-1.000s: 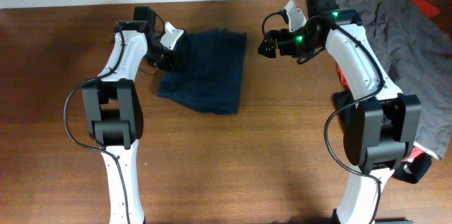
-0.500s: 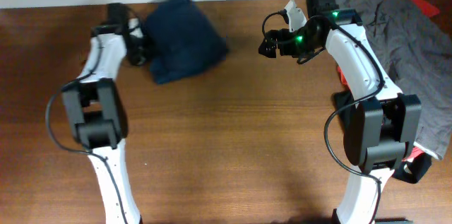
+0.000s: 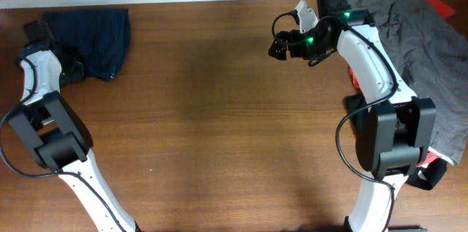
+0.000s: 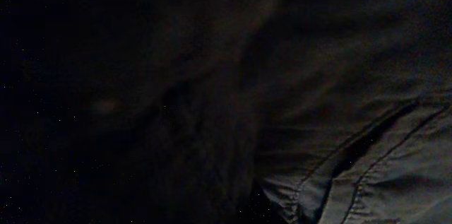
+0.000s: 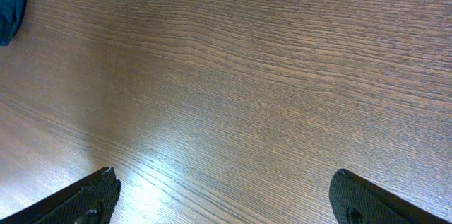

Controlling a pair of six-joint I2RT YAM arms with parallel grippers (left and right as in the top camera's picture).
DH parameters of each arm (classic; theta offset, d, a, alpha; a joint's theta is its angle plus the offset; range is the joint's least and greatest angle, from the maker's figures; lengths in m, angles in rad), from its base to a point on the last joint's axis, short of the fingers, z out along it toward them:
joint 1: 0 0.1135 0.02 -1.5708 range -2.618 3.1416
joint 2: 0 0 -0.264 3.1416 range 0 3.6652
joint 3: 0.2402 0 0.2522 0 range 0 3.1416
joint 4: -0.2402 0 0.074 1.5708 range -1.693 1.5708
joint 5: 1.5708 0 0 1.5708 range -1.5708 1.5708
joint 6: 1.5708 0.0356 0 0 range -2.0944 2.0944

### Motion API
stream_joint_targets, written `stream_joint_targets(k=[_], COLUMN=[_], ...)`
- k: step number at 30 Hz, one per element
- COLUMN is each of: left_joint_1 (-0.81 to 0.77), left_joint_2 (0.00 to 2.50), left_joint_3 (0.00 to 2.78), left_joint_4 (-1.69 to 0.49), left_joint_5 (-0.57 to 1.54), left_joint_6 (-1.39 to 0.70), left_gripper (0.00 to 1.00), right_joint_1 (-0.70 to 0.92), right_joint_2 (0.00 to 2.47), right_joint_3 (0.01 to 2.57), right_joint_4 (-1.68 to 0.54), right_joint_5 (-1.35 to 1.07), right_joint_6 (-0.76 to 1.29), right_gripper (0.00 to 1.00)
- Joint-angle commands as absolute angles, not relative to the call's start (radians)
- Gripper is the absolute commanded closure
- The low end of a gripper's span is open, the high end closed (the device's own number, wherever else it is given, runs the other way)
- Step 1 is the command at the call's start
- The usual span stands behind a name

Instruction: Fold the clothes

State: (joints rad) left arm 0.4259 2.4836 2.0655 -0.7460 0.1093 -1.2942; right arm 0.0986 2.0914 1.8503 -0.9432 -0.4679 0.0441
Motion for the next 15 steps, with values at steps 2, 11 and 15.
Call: stream_joint_targets(k=[2,11,15], left_joint_1=[0.435,0.442,0.442], left_joint_2=[2.521,2.521,2.521], left_joint_3=[2.04,2.04,2.04], left_joint_4=[-0.76,-0.744,-0.742], left_joint_5=[0.029,0.025,-0.006], left_joint_6=[-1.342,-0.891,-0.849], left_gripper=[0.64,0.51,0.51], right_joint_1=[0.097,0.097,0.097], right_joint_2=[2.066,2.067,2.067], right_joint_3=[1.851,1.851,1.851], right_joint_4=[-0.945,-0.942,-0.939], right_joint_5=[-0.455,-0.455,-0.455], right_joint_6=[0.029,0.029,0.029], right_gripper=[0.01,0.01,0.01])
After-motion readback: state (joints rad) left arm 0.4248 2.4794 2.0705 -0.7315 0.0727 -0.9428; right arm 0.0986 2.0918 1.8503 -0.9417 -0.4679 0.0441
